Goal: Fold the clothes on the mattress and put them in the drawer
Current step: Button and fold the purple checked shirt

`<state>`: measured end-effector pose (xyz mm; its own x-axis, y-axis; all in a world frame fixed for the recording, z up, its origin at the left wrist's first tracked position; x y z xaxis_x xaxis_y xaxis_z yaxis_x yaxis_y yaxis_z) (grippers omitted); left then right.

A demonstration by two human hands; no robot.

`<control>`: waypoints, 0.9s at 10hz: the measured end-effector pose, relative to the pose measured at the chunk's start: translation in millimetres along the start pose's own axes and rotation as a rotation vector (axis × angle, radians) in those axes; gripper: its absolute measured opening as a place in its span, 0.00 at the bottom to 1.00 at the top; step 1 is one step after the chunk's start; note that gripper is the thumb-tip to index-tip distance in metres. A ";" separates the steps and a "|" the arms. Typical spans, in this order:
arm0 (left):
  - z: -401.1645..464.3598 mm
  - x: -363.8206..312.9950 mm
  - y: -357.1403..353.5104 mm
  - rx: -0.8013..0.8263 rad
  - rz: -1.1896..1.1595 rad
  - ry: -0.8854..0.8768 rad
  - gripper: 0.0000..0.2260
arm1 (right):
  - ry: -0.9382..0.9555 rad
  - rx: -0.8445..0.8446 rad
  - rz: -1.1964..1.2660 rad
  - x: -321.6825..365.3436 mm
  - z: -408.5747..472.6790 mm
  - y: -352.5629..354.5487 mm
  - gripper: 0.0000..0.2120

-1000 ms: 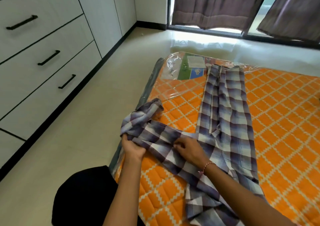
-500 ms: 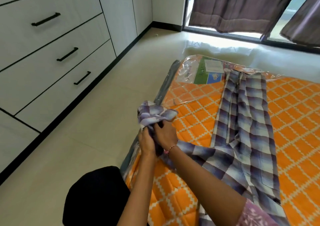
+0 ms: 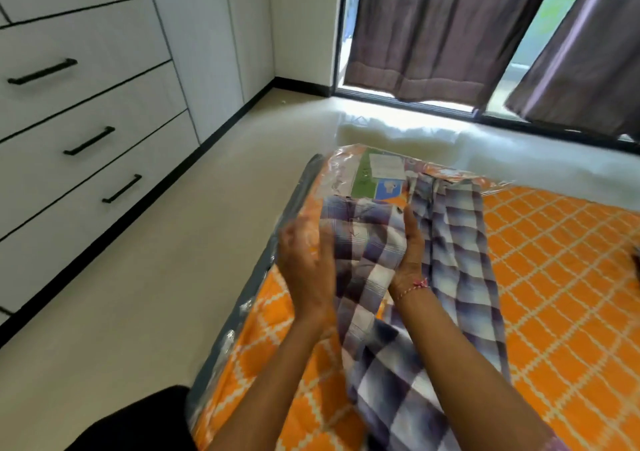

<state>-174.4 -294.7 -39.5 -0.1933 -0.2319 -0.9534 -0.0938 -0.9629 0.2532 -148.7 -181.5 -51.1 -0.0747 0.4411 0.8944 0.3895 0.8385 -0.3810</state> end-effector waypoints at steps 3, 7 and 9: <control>86.8 -69.4 -149.7 0.691 -0.751 0.427 0.16 | 0.001 0.000 0.186 123.5 28.0 140.5 0.15; 102.3 36.2 -257.5 0.593 -0.246 0.784 0.15 | -0.346 -0.332 -0.091 64.2 97.0 265.0 0.15; 105.3 45.8 -270.2 0.486 -0.114 0.538 0.14 | -0.193 -0.457 -0.193 58.3 108.0 267.8 0.19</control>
<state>-260.8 -30.6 -134.2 0.3386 -0.2900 -0.8951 -0.5312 -0.8441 0.0725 -147.8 103.3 -126.3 -0.3349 0.3797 0.8624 0.7094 0.7039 -0.0345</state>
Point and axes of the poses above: each hand's wrist, its own z-axis towards the middle knuckle, its own y-axis out of the back of the hand, x = y × z, the point moved 1 cm from there along z, towards the middle knuckle, and after that the axes turned 3 degrees about x, right-handed, at the moved point
